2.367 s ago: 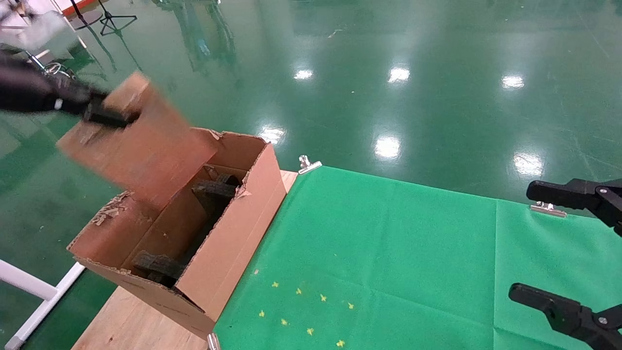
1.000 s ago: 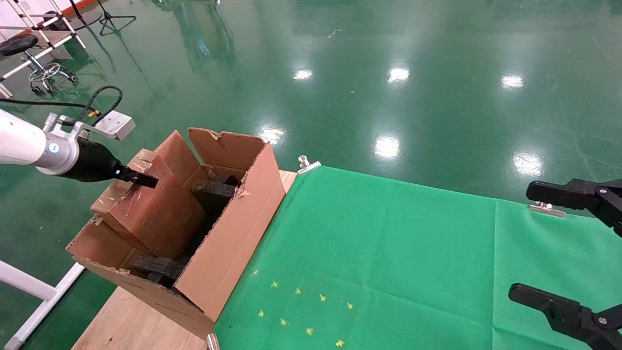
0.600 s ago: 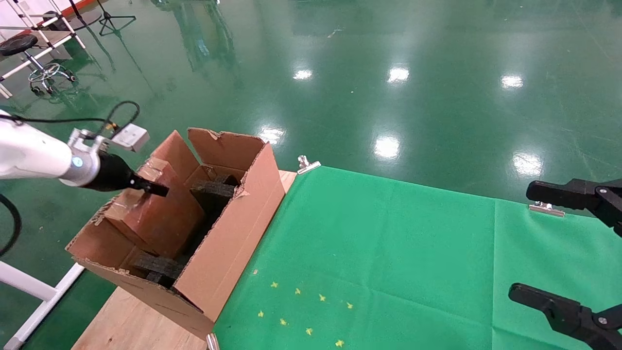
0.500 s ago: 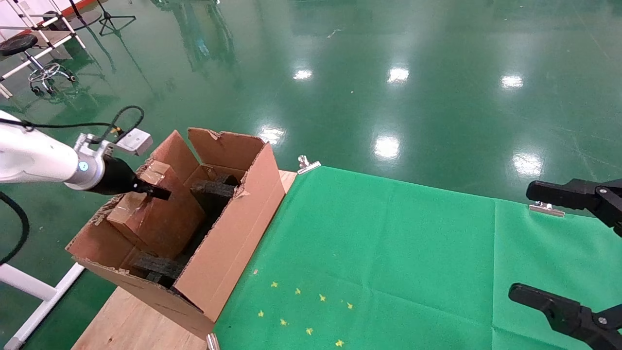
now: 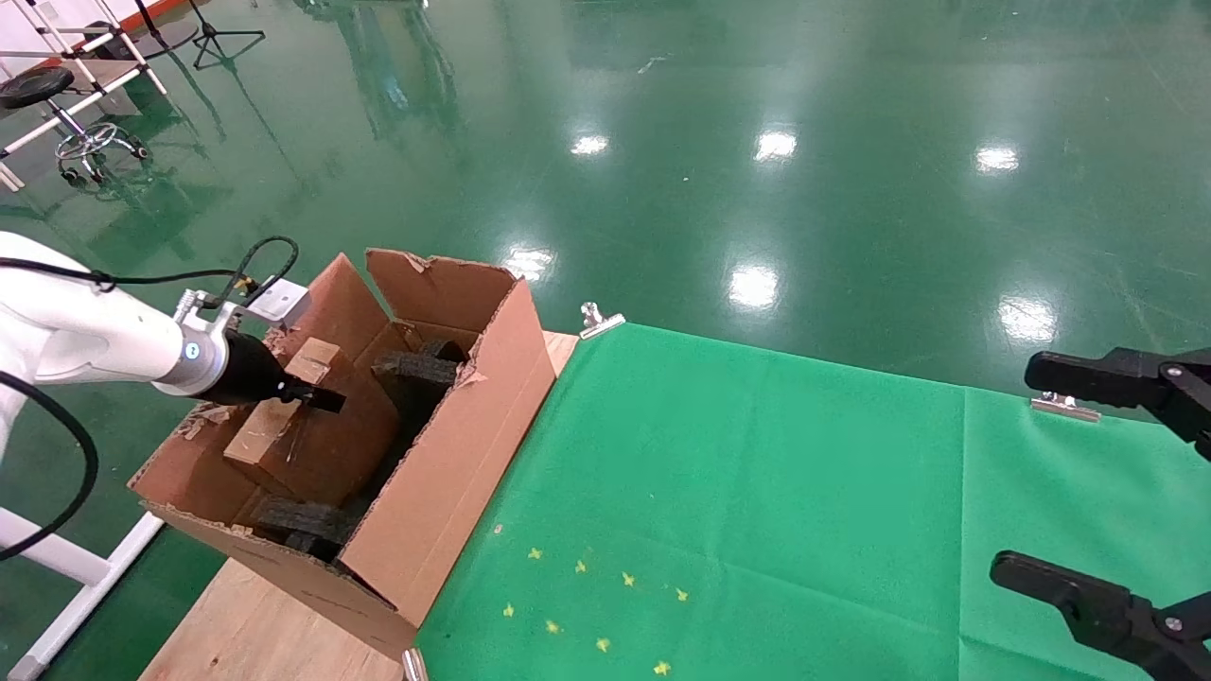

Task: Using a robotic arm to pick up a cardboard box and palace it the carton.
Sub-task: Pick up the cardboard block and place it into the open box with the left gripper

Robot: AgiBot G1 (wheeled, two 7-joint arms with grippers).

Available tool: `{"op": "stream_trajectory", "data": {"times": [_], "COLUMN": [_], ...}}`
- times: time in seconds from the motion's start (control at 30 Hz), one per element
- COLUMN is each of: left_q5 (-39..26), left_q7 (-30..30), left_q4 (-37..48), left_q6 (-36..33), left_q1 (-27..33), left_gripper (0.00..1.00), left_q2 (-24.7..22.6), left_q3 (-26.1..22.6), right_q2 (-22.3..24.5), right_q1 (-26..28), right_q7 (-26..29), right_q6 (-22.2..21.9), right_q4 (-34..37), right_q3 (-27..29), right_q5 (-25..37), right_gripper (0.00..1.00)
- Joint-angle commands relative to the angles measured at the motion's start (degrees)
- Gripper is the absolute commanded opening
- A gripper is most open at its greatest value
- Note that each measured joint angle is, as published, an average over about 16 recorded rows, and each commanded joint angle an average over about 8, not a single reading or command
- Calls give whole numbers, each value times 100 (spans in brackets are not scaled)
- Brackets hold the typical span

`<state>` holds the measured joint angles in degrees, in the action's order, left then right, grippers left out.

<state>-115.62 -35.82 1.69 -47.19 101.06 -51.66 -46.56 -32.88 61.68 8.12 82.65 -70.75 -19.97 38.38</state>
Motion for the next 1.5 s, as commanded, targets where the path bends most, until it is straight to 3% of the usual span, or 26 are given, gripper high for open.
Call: {"op": "stream_trajectory", "data": {"times": [0.03, 0.73, 1.2, 1.5], "left_q5": [40, 26, 759, 820], "left_q7": [-34, 36, 741, 785], "left_q4": [4, -35, -726, -875], "left_q6": [19, -80, -1652, -1875], "left_q1": [-25, 52, 921, 1058], "left_gripper": [100, 100, 100, 100], "left_q2": [-5, 21, 562, 620], "left_q3": [33, 17, 513, 548], "right_q2": [0, 0, 0, 1], "right_q1": [-1, 0, -1, -2], "right_q7": [0, 0, -1, -1], "right_q6": [-1, 0, -1, -2], "right_q4": [1, 0, 1, 2], "right_q3": [0, 0, 0, -1], "right_q5": [0, 0, -1, -1], "right_gripper": [100, 100, 100, 100]}}
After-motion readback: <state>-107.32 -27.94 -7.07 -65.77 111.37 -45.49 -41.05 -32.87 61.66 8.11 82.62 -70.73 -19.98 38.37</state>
